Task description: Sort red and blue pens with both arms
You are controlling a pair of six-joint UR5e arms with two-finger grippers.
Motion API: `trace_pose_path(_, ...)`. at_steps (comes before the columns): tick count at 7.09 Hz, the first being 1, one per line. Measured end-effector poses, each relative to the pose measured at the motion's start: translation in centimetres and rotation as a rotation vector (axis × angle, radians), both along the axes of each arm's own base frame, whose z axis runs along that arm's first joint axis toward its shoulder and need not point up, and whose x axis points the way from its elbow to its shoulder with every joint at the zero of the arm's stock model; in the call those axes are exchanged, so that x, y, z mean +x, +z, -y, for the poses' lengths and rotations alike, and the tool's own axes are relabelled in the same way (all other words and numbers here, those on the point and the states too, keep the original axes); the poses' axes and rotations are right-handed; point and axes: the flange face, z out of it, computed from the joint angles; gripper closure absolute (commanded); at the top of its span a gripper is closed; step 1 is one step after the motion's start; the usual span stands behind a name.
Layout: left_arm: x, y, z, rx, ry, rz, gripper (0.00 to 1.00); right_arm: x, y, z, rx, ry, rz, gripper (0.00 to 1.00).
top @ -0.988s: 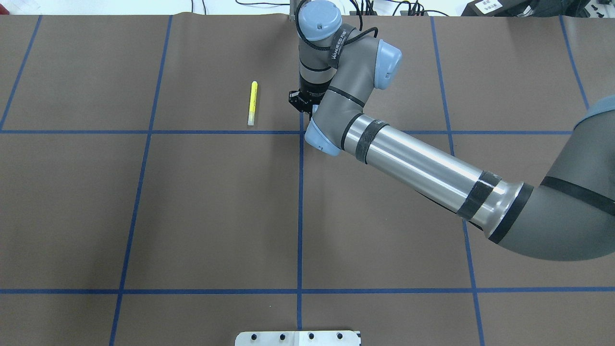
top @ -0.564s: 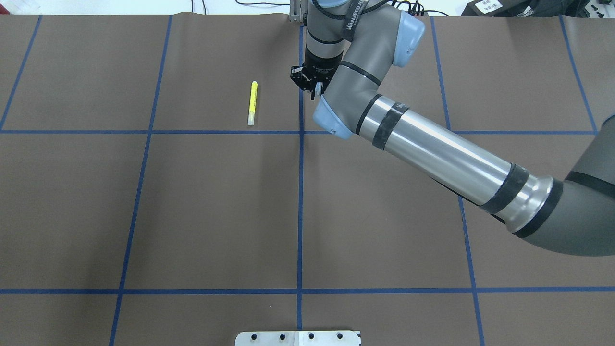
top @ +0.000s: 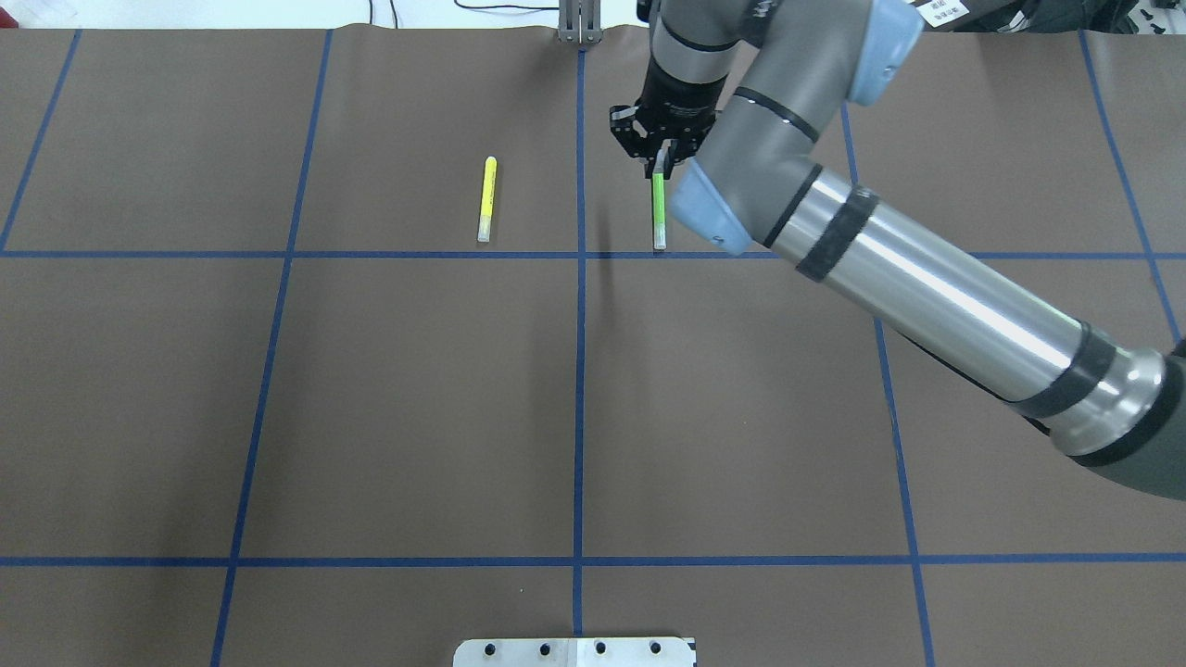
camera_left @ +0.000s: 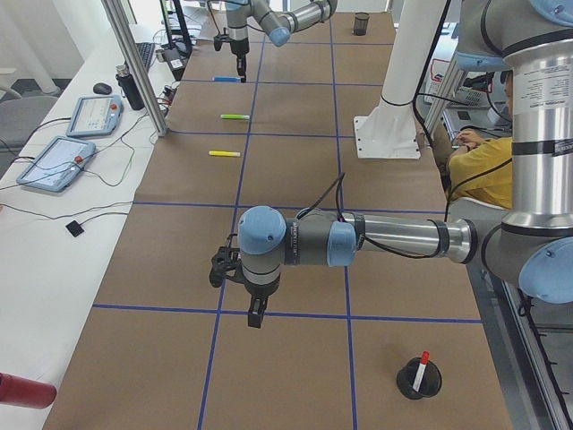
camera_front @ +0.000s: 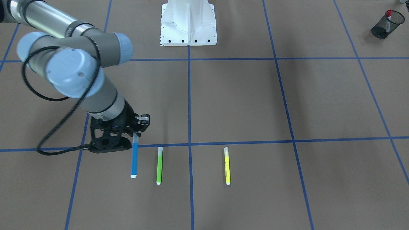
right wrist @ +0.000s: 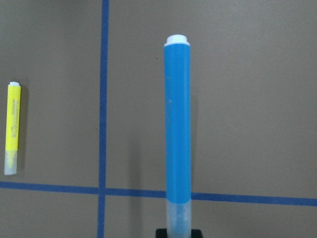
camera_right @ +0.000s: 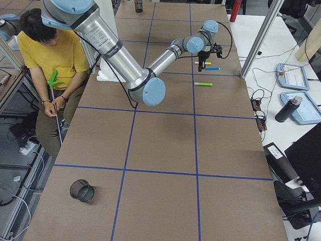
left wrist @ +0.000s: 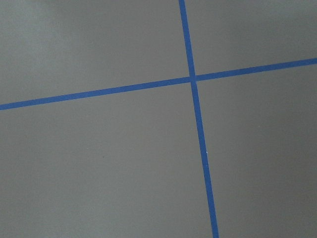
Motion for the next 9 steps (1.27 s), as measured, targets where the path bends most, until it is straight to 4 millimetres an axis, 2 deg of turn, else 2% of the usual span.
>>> trace_pose_path(1, 0.0, 0.0, 0.0, 0.002, 0.000, 0.000, 0.00, 5.1, 3.3, -0.3, 0.025, -0.009, 0.006, 1.00)
trace_pose_path(2, 0.0, 0.0, 0.0, 0.002, 0.000, 0.000, 0.00, 9.4, 6.1, -0.3, 0.052, -0.014, 0.002, 1.00)
trace_pose_path(4, 0.0, 0.1, 0.0, -0.001, 0.000, 0.000, 0.00, 17.2, 12.4, -0.5, 0.136, -0.055, -0.045, 1.00)
trace_pose_path(5, 0.0, 0.1, 0.0, -0.002, 0.000, 0.000, 0.00, 21.4, 16.3, -1.3, 0.191, -0.100, -0.086, 1.00)
trace_pose_path(6, 0.0, 0.2, -0.1, -0.003, 0.000, 0.000, 0.00, 25.8, 20.7, -2.9, 0.244, -0.155, -0.132, 1.00)
trace_pose_path(7, 0.0, 0.2, -0.1, -0.004, 0.000, 0.000, 0.00, 29.6, 24.8, -5.2, 0.285, -0.210, -0.178, 1.00)
trace_pose_path(9, 0.0, 0.3, -0.1, -0.005, 0.000, -0.001, 0.00, 35.3, 31.4, -12.3, 0.360, -0.351, -0.263, 1.00)
